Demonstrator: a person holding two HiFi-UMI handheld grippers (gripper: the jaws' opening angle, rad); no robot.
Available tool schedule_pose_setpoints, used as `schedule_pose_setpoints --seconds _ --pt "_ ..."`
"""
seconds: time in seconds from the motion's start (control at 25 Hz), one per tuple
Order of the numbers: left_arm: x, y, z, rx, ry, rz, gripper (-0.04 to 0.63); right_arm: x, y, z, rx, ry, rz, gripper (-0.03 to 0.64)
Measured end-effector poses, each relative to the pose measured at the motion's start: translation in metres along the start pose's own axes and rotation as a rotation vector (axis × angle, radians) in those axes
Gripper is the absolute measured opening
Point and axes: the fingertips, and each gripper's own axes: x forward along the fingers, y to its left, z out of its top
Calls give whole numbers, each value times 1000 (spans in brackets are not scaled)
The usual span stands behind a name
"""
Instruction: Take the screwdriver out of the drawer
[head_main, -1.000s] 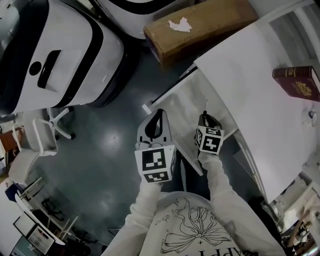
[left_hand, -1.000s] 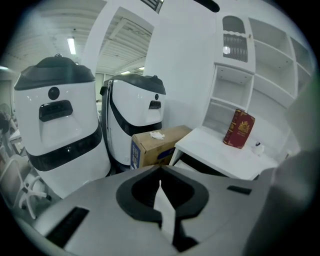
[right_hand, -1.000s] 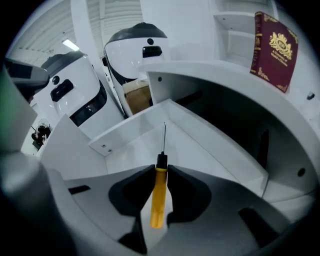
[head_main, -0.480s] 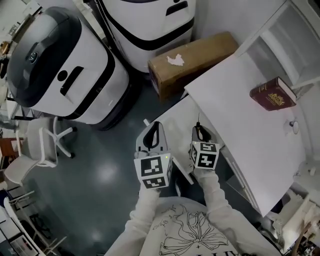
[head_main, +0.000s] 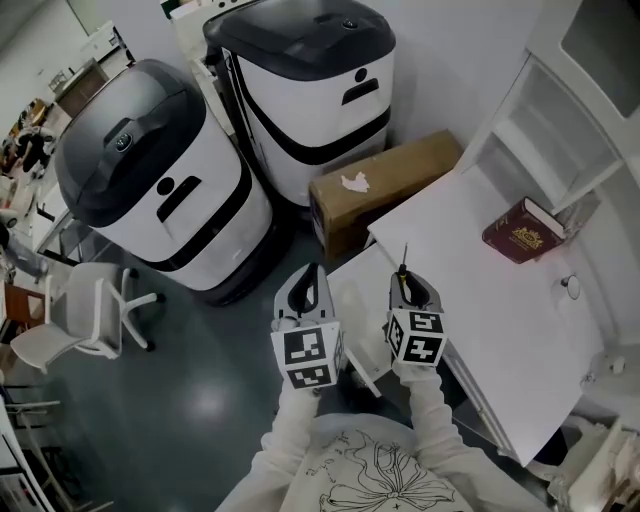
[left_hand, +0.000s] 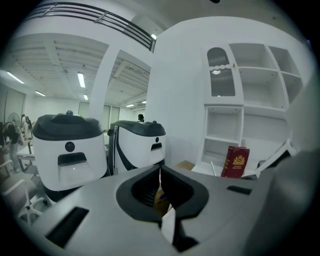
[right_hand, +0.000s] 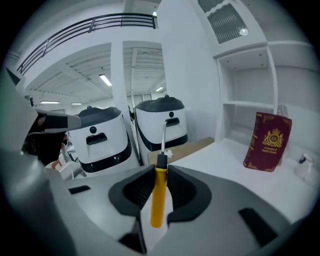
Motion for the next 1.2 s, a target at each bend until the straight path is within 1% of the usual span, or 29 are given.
schedule_pose_setpoints --seconds 0.4,0.64,0.8,1.0,1.2 --pt "-24 1 50 9 -103 37 8 -41 12 83 -33 -204 44 75" --pt "-34 2 69 19 -147 58 8 -60 15 119 -46 -299 63 75" --pt "-40 2 77 24 -168 68 8 -69 15 129 -47 -327 72 75" --pt "-44 0 82 28 -181 75 8 -74 17 130 -51 -340 82 75" --pt "-45 -3 80 28 -180 75 8 -76 19 131 -55 -345 92 75"
